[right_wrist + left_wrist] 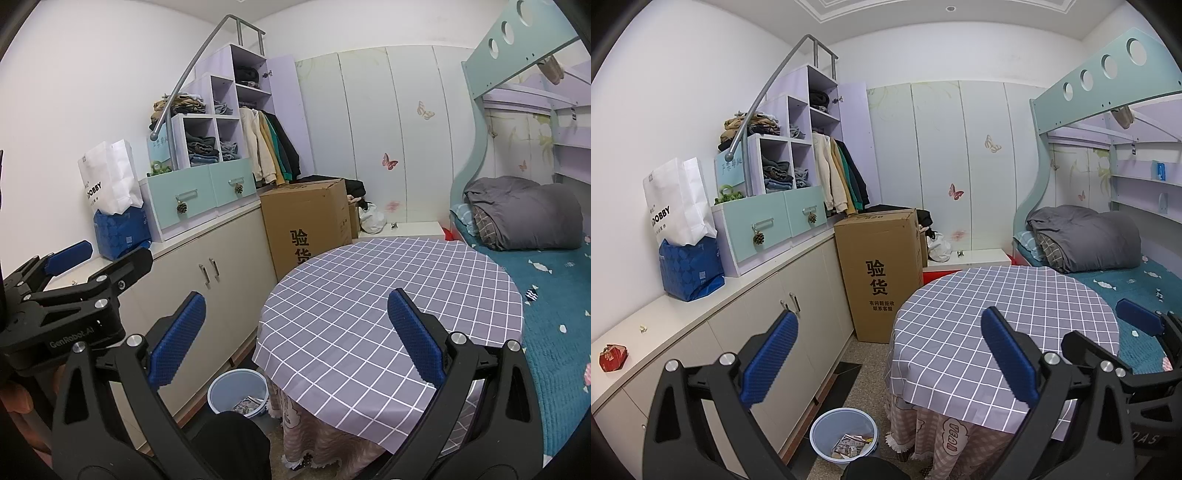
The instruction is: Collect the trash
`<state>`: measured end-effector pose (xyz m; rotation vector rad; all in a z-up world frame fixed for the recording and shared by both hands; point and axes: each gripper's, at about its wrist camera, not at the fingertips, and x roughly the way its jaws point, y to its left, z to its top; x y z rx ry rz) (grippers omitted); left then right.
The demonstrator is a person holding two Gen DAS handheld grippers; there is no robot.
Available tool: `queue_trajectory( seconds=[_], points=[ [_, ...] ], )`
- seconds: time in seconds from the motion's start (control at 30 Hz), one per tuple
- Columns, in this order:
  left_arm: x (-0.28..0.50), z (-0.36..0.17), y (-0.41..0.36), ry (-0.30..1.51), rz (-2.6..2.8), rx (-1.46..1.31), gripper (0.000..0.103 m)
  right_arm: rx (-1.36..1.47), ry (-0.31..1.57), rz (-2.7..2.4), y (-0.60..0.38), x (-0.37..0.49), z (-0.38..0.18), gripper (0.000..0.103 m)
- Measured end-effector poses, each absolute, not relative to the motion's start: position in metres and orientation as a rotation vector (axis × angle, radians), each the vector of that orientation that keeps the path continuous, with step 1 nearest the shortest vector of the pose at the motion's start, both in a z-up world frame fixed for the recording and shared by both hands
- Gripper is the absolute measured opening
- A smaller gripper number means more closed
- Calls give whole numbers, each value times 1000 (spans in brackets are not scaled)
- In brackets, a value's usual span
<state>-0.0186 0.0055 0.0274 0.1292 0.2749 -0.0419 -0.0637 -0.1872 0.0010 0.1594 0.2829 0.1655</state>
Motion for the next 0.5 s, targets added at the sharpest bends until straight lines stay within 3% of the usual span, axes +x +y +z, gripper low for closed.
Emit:
queue_trajectory(
  seconds=[0.5],
  points=[
    [-17, 27, 6, 274, -47, 135, 97, 160, 284, 164, -185, -63, 1, 97]
  ],
)
